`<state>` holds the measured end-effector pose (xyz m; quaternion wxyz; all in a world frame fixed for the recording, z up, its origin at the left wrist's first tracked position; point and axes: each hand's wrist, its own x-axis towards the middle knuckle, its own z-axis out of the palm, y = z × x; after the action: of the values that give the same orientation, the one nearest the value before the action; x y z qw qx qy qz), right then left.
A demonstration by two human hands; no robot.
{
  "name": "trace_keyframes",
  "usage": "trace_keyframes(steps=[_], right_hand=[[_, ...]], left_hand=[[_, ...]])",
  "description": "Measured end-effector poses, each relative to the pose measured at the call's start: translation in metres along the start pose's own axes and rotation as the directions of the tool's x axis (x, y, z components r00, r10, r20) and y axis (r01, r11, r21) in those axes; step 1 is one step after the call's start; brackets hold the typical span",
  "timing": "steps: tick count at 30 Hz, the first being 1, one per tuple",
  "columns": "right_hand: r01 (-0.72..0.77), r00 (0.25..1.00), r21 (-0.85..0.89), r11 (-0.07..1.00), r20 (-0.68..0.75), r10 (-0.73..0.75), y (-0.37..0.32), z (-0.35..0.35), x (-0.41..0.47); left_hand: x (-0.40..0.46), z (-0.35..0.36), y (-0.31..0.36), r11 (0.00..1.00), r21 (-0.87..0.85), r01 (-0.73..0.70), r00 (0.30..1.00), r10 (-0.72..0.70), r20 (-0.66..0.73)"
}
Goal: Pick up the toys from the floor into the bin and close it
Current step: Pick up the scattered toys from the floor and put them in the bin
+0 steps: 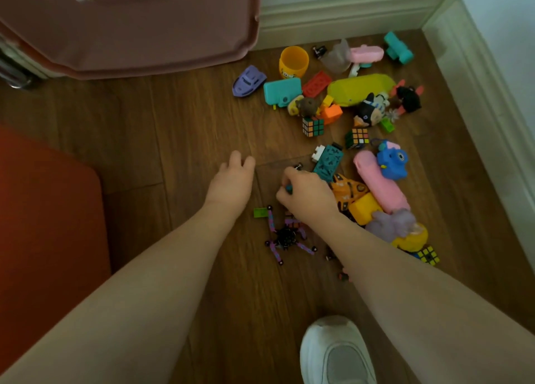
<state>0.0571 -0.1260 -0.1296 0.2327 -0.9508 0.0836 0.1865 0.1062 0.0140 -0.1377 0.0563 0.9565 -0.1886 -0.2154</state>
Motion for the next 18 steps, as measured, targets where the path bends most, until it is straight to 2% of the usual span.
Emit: trace_keyframes(steps=[2, 5, 7, 9, 10, 11, 13, 15, 16, 17, 18], right_hand=[[-0.081, 0.996, 0.208, 0.975, -0.025, 0.088, 0.006, -0.005, -0.002], [-0.207, 0.972, 0.419, 0.884, -0.017, 0.236, 0.003, -0.017, -0.002], [-0.338, 0.923, 0.653, 0.678, 0.089, 0.374, -0.010, -0.028, 0.000], [-0.453, 0.866, 0.787, 0.420, 0.277, 0.416, -0.026, -0.038, 0.000], [-0.471, 0.861, 0.823, 0.318, 0.352, 0.367, -0.034, -0.042, 0.001], [-0.468, 0.870, 0.854, 0.225, 0.402, 0.285, -0.042, -0.044, 0.002], [-0.453, 0.889, 0.890, 0.058, 0.446, 0.109, -0.062, -0.051, 0.001], [-0.444, 0.896, 0.894, -0.062, 0.444, -0.014, -0.089, -0.063, 0.000], [-0.433, 0.901, 0.895, -0.103, 0.429, -0.059, -0.105, -0.070, -0.001], [-0.419, 0.907, 0.898, -0.132, 0.409, -0.096, -0.120, -0.076, -0.003], [-0.412, 0.908, 0.901, -0.135, 0.395, -0.139, -0.141, -0.081, -0.005]], left_hand=[[0.002, 0.003, -0.003, 0.998, -0.053, 0.023, 0.999, -0.024, -0.022], [0.003, -0.004, -0.006, 0.979, -0.203, 0.033, 0.998, -0.044, -0.051], [-0.001, -0.015, -0.005, 0.941, -0.337, 0.044, 0.993, -0.077, -0.085], [-0.010, -0.028, -0.001, 0.821, -0.558, 0.120, 0.981, -0.183, -0.058], [-0.016, -0.035, 0.002, 0.704, -0.689, 0.175, 0.971, -0.241, 0.000], [-0.023, -0.044, 0.005, 0.543, -0.806, 0.237, 0.954, -0.288, 0.086], [-0.039, -0.066, 0.006, 0.130, -0.929, 0.347, 0.900, -0.325, 0.291], [-0.055, -0.095, 0.001, -0.302, -0.896, 0.324, 0.878, -0.257, 0.404], [-0.064, -0.110, -0.005, -0.452, -0.845, 0.286, 0.885, -0.215, 0.414], [-0.073, -0.123, -0.011, -0.543, -0.802, 0.249, 0.896, -0.185, 0.404], [-0.085, -0.137, -0.022, -0.585, -0.783, 0.210, 0.906, -0.184, 0.380]])
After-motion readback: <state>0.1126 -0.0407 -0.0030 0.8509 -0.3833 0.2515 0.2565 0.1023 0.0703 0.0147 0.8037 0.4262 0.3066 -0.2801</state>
